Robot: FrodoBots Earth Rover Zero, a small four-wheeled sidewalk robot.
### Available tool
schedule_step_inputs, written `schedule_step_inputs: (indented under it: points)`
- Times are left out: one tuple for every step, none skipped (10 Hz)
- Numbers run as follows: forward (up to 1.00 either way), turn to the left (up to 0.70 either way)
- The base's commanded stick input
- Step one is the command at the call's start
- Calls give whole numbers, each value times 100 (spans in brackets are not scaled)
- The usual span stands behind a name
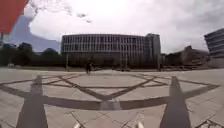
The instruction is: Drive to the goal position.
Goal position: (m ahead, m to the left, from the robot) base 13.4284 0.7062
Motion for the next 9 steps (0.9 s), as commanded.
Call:
schedule_step_inputs:
  points:
    - [70, 0]
    - [70, 0]
    - [70, 0]
    - [70, 0]
    - [70, 0]
    - [70, 0]
    - [70, 0]
    - [70, 0]
    - [70, 0]
